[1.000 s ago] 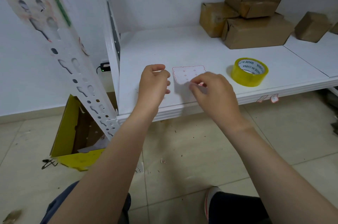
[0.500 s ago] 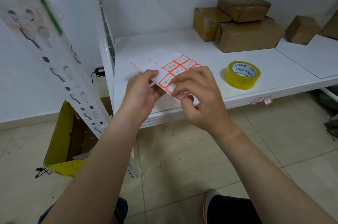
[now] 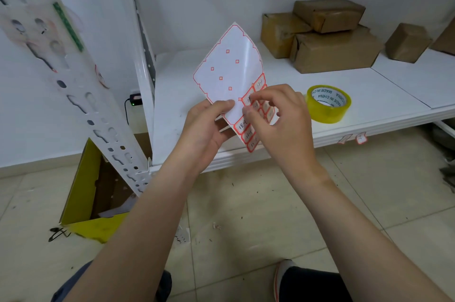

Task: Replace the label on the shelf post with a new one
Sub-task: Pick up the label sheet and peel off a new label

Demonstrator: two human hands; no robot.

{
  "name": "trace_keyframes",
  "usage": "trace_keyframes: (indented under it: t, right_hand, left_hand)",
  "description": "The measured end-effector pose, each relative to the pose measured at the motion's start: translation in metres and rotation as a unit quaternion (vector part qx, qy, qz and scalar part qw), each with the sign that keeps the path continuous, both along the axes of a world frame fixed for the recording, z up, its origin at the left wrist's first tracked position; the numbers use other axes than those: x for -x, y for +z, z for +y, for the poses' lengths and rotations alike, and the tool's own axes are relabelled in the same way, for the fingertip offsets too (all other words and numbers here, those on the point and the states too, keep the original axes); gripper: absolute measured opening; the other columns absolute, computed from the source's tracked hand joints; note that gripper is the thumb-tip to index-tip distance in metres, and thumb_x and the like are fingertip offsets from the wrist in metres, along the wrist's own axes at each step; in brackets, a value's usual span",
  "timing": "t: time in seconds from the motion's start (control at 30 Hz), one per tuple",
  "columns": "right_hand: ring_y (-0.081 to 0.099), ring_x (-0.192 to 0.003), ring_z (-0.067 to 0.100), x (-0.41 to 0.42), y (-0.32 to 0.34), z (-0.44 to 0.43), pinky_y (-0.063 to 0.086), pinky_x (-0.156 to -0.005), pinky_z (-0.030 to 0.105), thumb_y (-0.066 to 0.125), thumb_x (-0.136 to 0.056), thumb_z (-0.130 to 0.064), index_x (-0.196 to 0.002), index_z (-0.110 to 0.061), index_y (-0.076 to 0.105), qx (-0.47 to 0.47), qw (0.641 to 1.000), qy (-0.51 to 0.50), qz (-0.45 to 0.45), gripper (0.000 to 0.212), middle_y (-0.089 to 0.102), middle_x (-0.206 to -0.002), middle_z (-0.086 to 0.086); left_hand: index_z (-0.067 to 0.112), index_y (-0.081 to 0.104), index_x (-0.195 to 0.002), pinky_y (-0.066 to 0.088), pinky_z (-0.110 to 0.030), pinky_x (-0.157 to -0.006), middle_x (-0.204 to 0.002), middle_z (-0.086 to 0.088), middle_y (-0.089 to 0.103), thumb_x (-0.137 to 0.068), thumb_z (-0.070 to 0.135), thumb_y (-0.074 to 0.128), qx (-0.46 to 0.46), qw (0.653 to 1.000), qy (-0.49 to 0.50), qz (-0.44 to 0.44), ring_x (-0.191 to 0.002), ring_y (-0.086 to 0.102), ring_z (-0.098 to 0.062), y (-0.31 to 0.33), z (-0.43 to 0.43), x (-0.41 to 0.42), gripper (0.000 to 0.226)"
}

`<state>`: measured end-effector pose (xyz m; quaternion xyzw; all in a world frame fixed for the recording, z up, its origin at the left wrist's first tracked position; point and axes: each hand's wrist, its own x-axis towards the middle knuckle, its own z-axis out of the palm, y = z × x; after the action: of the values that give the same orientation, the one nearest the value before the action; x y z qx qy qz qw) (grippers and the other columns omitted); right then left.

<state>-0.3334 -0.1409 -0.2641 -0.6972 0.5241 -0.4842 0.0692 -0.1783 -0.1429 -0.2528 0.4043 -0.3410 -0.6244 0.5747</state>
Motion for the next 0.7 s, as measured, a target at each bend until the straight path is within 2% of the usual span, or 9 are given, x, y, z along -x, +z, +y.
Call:
trace_keyframes:
  t: [0.07, 0.1, 0.2, 0.3, 0.4, 0.47, 0.57, 0.7]
  right_hand:
    - [0.059, -0.106, 0.021, 0.0001, 0.0001, 0.0005, 0.048, -0.08, 0.023, 0.078, -0.089, -0.034, -0.108, -0.024, 0.074, 0.013, 1.0, 0.003, -0.002, 0.022, 0.068, -0.114, -0.007]
    - [0.059, -0.106, 0.021, 0.0001, 0.0, 0.001, 0.049, -0.078, 0.026, 0.078, -0.089, -0.034, -0.108, -0.025, 0.074, 0.019, 1.0, 0.005, -0.004, 0.022, 0.069, -0.114, -0.007]
    - [0.06, -0.103, 0.019, 0.0001, -0.0004, 0.001, 0.048, -0.077, 0.025, 0.077, -0.089, -0.035, -0.109, -0.024, 0.074, 0.021, 1.0, 0.012, -0.008, 0.023, 0.068, -0.114, -0.008]
    - [0.063, -0.097, 0.02, -0.001, -0.0009, -0.0004, 0.05, -0.075, 0.028, 0.08, -0.088, -0.031, -0.108, -0.022, 0.075, 0.025, 0.999, 0.02, -0.03, 0.023, 0.068, -0.11, -0.006]
    - [0.064, -0.085, 0.014, -0.0024, -0.0002, 0.0003, 0.049, -0.072, 0.025, 0.083, -0.087, -0.024, -0.105, -0.018, 0.077, 0.041, 0.997, 0.03, -0.054, 0.019, 0.069, -0.101, -0.002]
    - [0.062, -0.08, 0.012, -0.0032, 0.001, 0.0016, 0.047, -0.068, 0.021, 0.083, -0.088, -0.023, -0.103, -0.016, 0.078, 0.05, 0.996, 0.034, -0.063, 0.017, 0.07, -0.098, -0.001]
    - [0.062, -0.075, 0.015, -0.0032, 0.0025, 0.003, 0.05, -0.064, 0.026, 0.081, -0.091, -0.023, -0.102, -0.016, 0.078, 0.059, 0.995, 0.04, -0.075, 0.013, 0.073, -0.094, -0.002]
    - [0.068, -0.076, 0.02, -0.0042, 0.0021, 0.0049, 0.056, -0.062, 0.041, 0.08, -0.091, -0.025, -0.099, -0.02, 0.079, 0.046, 0.993, 0.048, -0.097, 0.01, 0.077, -0.092, -0.006]
  left_hand:
    - [0.008, 0.074, -0.103, 0.061, -0.043, -0.087, -0.101, -0.011, 0.079, -0.099, 0.001, 0.055, 0.003, 1.0, -0.004, -0.001, -0.091, 0.072, -0.027, -0.0009, 0.0002, 0.0008, 0.021]
    - [0.008, 0.075, -0.103, 0.061, -0.045, -0.089, -0.103, -0.012, 0.079, -0.099, 0.001, 0.056, 0.005, 1.0, -0.005, -0.002, -0.092, 0.072, -0.028, -0.0013, 0.0005, 0.0012, 0.02]
    - [0.009, 0.075, -0.103, 0.059, -0.047, -0.094, -0.106, -0.012, 0.078, -0.1, 0.001, 0.057, 0.013, 1.0, -0.005, -0.005, -0.095, 0.07, -0.029, -0.0012, 0.0016, 0.0018, 0.02]
    - [0.006, 0.074, -0.103, 0.063, -0.041, -0.085, -0.101, -0.01, 0.079, -0.1, -0.001, 0.056, 0.041, 0.999, -0.003, -0.02, -0.093, 0.072, -0.027, -0.0013, 0.0027, 0.0017, 0.02]
    - [0.002, 0.071, -0.107, 0.063, -0.041, -0.085, -0.101, -0.014, 0.078, -0.1, -0.002, 0.056, 0.069, 0.997, -0.004, -0.034, -0.094, 0.075, -0.028, -0.0014, 0.0037, 0.0013, 0.018]
    - [0.001, 0.07, -0.11, 0.063, -0.045, -0.089, -0.106, -0.017, 0.078, -0.101, -0.001, 0.056, 0.079, 0.996, -0.003, -0.035, -0.102, 0.075, -0.033, -0.0018, 0.0045, 0.0013, 0.017]
    - [0.001, 0.069, -0.113, 0.061, -0.048, -0.095, -0.112, -0.02, 0.076, -0.101, 0.001, 0.059, 0.086, 0.996, -0.003, -0.03, -0.115, 0.072, -0.043, -0.0021, 0.0056, 0.0017, 0.016]
    - [0.007, 0.071, -0.111, 0.064, -0.041, -0.09, -0.1, -0.006, 0.081, -0.1, 0.002, 0.06, 0.096, 0.994, -0.006, -0.043, -0.101, 0.075, -0.026, -0.0012, 0.0067, 0.0011, 0.016]
